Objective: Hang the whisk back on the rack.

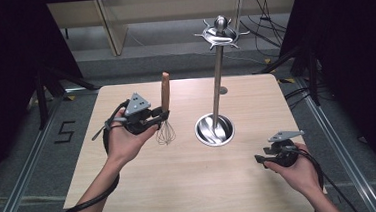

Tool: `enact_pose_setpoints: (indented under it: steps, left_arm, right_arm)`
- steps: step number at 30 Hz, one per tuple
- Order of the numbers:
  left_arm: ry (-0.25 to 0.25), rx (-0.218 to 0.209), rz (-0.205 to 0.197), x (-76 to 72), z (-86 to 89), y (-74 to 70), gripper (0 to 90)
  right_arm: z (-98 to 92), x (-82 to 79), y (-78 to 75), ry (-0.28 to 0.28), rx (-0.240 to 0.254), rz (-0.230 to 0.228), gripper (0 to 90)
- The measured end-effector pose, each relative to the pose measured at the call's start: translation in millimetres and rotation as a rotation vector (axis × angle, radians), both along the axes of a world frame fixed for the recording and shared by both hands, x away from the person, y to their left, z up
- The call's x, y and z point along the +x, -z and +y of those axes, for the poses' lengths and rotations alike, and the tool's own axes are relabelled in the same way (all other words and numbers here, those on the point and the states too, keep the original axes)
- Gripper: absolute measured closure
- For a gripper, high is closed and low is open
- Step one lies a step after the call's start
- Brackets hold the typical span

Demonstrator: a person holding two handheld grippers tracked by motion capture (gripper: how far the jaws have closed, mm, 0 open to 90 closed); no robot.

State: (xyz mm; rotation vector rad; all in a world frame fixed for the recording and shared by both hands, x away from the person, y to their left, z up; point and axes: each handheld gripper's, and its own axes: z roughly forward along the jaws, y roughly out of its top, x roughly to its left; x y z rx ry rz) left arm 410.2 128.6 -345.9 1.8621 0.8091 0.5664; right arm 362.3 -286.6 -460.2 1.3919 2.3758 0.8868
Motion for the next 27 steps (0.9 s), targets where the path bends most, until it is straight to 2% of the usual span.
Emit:
enact_pose_setpoints:
  steps: [2,3,6,7,12,27]
  left_arm:
    - [-0.003,0.003,-0.004,0.0,-0.9,-1.6,72.0]
    - [-0.003,0.000,-0.005,0.1,-1.7,-2.2,72.0]
    - [-0.001,0.005,-0.004,0.3,-3.8,-4.3,72.0]
    - [0.001,0.004,-0.005,0.5,-4.5,-4.9,71.9]
    - [0.001,-0.001,-0.009,1.6,-7.3,-9.2,72.0]
    - [0.007,0.002,-0.030,4.1,-18.9,-21.4,72.0]
  right_arm:
    - [-0.3,0.4,0.2,-0.004,-0.001,-0.008,51.7]
    - [-2.9,2.4,-0.5,-0.032,-0.027,-0.031,51.6]
    - [-2.5,2.0,-0.5,-0.023,-0.019,-0.032,51.7]
    - [-3.9,2.8,0.0,-0.041,-0.035,-0.043,51.7]
    - [-2.4,2.3,-0.4,-0.028,-0.022,-0.027,51.7]
    - [-2.2,2.6,0.0,-0.029,-0.020,-0.026,51.7]
